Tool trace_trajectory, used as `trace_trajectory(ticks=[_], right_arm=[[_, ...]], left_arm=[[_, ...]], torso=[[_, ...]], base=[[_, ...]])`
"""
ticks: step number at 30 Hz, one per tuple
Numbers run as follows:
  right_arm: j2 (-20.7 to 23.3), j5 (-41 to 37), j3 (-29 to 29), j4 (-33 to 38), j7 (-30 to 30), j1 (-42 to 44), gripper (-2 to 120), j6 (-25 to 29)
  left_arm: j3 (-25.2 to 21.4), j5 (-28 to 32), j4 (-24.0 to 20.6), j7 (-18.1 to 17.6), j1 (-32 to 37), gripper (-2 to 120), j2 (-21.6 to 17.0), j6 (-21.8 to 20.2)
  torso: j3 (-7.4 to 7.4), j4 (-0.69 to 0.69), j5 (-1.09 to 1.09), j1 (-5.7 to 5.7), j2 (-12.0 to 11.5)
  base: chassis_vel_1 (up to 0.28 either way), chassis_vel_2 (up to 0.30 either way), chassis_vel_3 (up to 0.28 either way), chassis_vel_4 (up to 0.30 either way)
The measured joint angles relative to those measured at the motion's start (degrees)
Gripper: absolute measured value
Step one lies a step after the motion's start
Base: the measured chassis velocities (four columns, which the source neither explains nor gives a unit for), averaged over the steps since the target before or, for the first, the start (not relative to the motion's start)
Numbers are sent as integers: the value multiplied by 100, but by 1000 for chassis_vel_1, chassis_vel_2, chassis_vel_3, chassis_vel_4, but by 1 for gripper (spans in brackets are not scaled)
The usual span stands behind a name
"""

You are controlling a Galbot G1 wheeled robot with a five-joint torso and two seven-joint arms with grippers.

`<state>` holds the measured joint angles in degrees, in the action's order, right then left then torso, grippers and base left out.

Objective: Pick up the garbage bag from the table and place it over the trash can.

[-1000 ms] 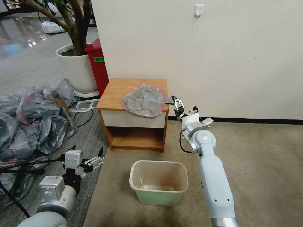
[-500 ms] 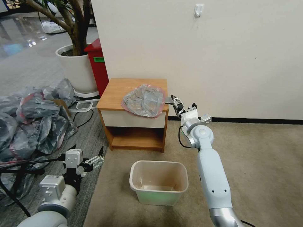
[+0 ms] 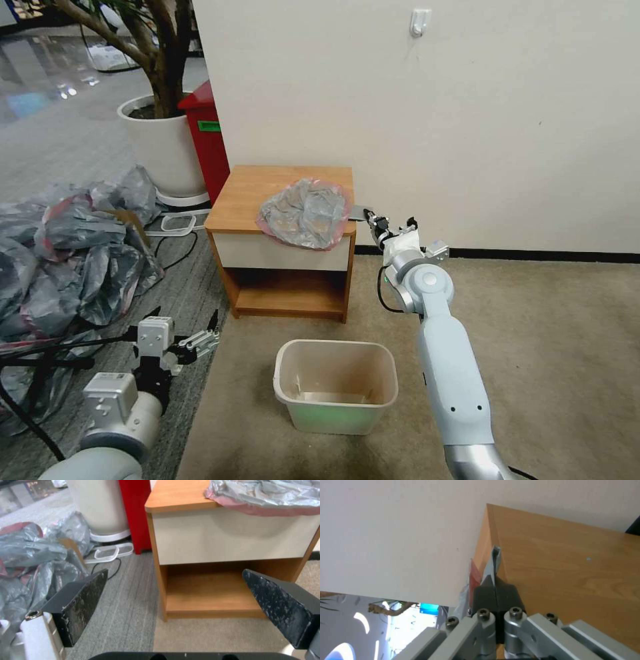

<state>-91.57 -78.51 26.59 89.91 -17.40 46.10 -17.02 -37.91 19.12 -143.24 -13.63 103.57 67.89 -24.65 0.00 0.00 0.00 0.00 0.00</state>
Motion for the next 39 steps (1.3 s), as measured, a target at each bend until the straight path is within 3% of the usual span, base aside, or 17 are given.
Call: trace_trajectory(ticks=[16,27,39], right_arm=[[236,-292,-574,1766,-775,1310,0,271],[713,-468,-1089,3218,-1314,2254,0,529],[833,79,-1449,4067,-1484,3526,0,498]], left_arm=[[5,-18,0,-5,-76,100,14,12],[30,-7,0,-7,-148,100,-7,9],[35,-5,1,-7,-164,100,17,7]], torso=[[0,0,0,0,0],[-1,1,0,0,0],[-1,1,0,0,0]], base=[[0,0,0,0],[0,0,0,0],[0,0,0,0]])
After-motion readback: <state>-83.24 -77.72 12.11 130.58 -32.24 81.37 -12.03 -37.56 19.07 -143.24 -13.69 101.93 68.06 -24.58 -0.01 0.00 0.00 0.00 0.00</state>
